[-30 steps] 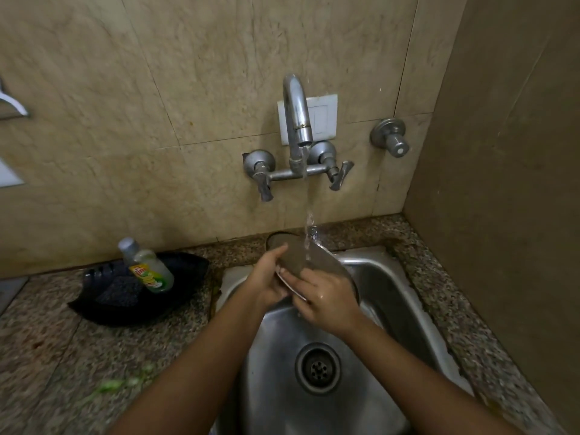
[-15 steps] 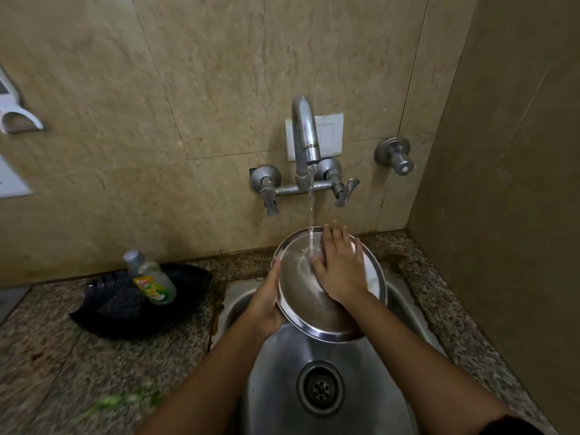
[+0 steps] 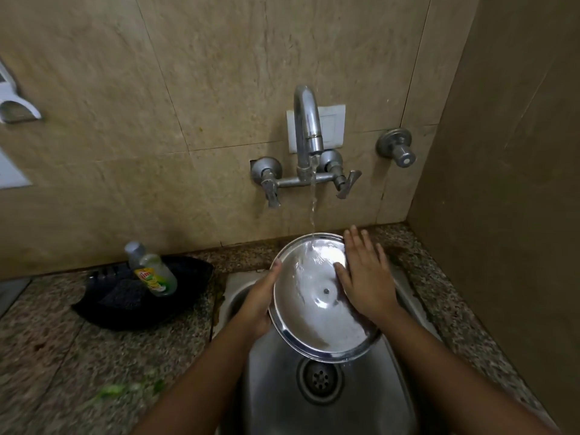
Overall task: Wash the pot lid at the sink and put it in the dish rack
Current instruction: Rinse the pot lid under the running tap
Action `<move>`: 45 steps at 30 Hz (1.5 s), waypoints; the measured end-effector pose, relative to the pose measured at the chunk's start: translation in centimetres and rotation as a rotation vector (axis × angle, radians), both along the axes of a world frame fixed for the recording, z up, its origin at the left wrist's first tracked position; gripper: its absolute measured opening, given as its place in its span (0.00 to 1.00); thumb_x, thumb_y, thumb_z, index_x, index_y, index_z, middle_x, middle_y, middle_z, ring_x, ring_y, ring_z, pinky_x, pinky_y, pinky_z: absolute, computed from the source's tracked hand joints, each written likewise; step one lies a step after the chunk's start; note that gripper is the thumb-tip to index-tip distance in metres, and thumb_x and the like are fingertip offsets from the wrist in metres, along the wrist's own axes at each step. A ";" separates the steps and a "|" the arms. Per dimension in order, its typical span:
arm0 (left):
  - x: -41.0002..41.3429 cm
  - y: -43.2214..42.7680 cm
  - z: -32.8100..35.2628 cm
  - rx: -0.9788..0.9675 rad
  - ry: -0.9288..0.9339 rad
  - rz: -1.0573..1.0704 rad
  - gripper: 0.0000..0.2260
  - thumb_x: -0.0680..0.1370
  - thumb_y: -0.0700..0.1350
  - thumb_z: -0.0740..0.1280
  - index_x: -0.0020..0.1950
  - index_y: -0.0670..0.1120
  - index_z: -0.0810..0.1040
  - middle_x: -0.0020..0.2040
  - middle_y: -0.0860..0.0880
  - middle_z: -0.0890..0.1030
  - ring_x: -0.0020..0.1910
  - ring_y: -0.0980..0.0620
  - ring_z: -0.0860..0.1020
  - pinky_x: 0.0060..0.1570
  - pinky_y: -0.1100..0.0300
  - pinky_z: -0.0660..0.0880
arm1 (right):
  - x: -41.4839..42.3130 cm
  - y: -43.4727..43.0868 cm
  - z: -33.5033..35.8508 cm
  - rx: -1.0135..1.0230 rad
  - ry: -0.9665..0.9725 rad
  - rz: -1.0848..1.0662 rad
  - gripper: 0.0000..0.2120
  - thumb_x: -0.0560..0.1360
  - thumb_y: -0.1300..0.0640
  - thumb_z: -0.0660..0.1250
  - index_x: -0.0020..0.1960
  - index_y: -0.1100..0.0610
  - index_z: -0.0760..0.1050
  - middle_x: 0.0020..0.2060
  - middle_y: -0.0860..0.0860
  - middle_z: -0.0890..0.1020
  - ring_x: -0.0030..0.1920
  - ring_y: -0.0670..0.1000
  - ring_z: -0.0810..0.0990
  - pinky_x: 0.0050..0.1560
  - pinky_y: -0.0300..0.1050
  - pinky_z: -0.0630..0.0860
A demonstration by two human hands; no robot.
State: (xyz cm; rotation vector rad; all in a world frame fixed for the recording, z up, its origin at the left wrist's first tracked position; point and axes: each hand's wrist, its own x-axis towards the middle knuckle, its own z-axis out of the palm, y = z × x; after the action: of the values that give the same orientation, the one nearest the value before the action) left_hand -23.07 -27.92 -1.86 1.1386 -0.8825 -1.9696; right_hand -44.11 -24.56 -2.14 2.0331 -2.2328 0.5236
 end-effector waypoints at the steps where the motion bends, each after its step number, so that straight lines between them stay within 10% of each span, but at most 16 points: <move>1: -0.1 0.3 0.0 -0.008 -0.008 -0.008 0.22 0.77 0.59 0.63 0.61 0.45 0.80 0.56 0.42 0.84 0.56 0.44 0.82 0.59 0.46 0.76 | 0.0 -0.4 0.3 -0.003 -0.038 -0.019 0.32 0.77 0.41 0.39 0.78 0.54 0.47 0.78 0.51 0.51 0.78 0.51 0.47 0.75 0.52 0.45; 6: 0.4 0.7 -0.2 -0.044 0.008 0.016 0.21 0.77 0.57 0.64 0.61 0.43 0.80 0.58 0.40 0.83 0.58 0.41 0.80 0.61 0.44 0.75 | 0.5 0.2 0.6 -0.089 -0.095 -0.006 0.30 0.79 0.43 0.46 0.77 0.55 0.51 0.78 0.51 0.55 0.78 0.50 0.50 0.76 0.51 0.47; 12: 3.1 0.5 0.0 -0.112 0.057 0.094 0.17 0.82 0.51 0.57 0.61 0.42 0.78 0.48 0.45 0.86 0.46 0.49 0.85 0.38 0.58 0.81 | 1.6 1.9 -0.5 -0.119 -0.159 0.322 0.26 0.81 0.50 0.51 0.77 0.53 0.53 0.77 0.48 0.55 0.77 0.46 0.48 0.77 0.51 0.51; 19: 6.2 -0.8 -0.4 0.014 0.155 0.311 0.25 0.77 0.60 0.61 0.65 0.43 0.76 0.61 0.40 0.80 0.63 0.38 0.75 0.63 0.42 0.71 | 0.8 3.2 -2.2 -0.241 -0.132 0.615 0.31 0.67 0.72 0.58 0.67 0.54 0.72 0.68 0.49 0.75 0.73 0.50 0.65 0.70 0.54 0.67; 26: 4.8 -0.6 0.2 0.179 0.021 0.248 0.18 0.79 0.55 0.60 0.57 0.43 0.79 0.41 0.42 0.86 0.43 0.42 0.82 0.36 0.52 0.81 | 0.9 2.8 0.7 -0.296 -0.036 0.789 0.11 0.72 0.57 0.70 0.55 0.53 0.80 0.54 0.48 0.83 0.59 0.47 0.76 0.60 0.47 0.69; 33: 3.6 -0.6 -0.1 0.201 -0.046 -0.012 0.37 0.75 0.71 0.47 0.64 0.44 0.77 0.60 0.38 0.80 0.60 0.38 0.77 0.55 0.45 0.76 | 2.1 1.1 4.8 -0.069 -1.147 0.330 0.03 0.76 0.60 0.67 0.43 0.55 0.78 0.33 0.44 0.83 0.36 0.41 0.80 0.36 0.34 0.75; 36: 3.3 -0.9 -0.1 0.093 0.021 0.119 0.30 0.79 0.65 0.48 0.69 0.47 0.73 0.65 0.42 0.78 0.60 0.44 0.78 0.56 0.50 0.76 | 2.2 -1.0 4.1 -0.108 -1.455 0.050 0.10 0.76 0.58 0.67 0.37 0.57 0.74 0.24 0.45 0.75 0.25 0.45 0.72 0.25 0.36 0.68; 45: 1.1 -1.5 2.4 -0.006 0.062 0.241 0.12 0.78 0.45 0.65 0.59 0.41 0.78 0.47 0.43 0.82 0.37 0.49 0.83 0.33 0.53 0.81 | -0.4 -1.7 0.6 0.024 -2.020 -0.322 0.27 0.63 0.49 0.74 0.59 0.62 0.79 0.56 0.63 0.82 0.56 0.64 0.80 0.61 0.63 0.73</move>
State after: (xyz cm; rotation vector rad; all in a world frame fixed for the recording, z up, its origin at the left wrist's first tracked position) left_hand -21.95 -29.42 0.53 1.1186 -0.6851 -1.7936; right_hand -44.47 -26.25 -1.49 0.5566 -2.6905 3.4021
